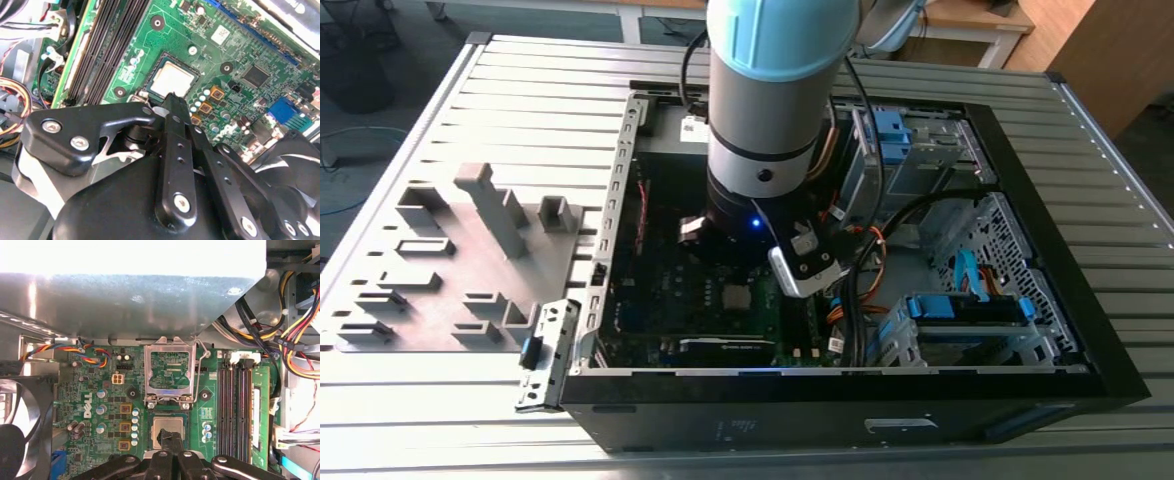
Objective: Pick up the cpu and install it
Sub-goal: 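Close the cpu cover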
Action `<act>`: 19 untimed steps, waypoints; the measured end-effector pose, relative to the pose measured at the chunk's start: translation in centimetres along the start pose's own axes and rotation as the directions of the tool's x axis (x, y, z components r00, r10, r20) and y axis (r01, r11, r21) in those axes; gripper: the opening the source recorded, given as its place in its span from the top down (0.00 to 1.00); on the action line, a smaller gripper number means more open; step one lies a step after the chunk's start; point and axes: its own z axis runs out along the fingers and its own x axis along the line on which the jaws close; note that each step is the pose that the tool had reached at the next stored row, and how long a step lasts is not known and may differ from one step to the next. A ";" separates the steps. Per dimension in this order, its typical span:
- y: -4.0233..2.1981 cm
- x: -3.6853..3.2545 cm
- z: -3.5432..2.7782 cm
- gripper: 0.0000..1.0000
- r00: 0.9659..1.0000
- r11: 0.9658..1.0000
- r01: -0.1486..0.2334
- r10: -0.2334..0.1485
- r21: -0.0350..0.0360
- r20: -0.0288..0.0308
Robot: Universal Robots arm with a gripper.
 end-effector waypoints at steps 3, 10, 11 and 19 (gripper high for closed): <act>-0.01 -0.12 -0.02 0.89 1.000 1.000 0.001 -0.001 0.000 0.000; 0.00 -0.90 -0.02 0.89 1.000 1.000 0.014 -0.014 0.000 -0.001; 0.00 -1.05 -0.01 0.89 1.000 1.000 0.017 -0.017 0.000 -0.001; 0.00 -1.89 0.04 0.89 0.998 0.998 0.066 -0.066 0.000 -0.004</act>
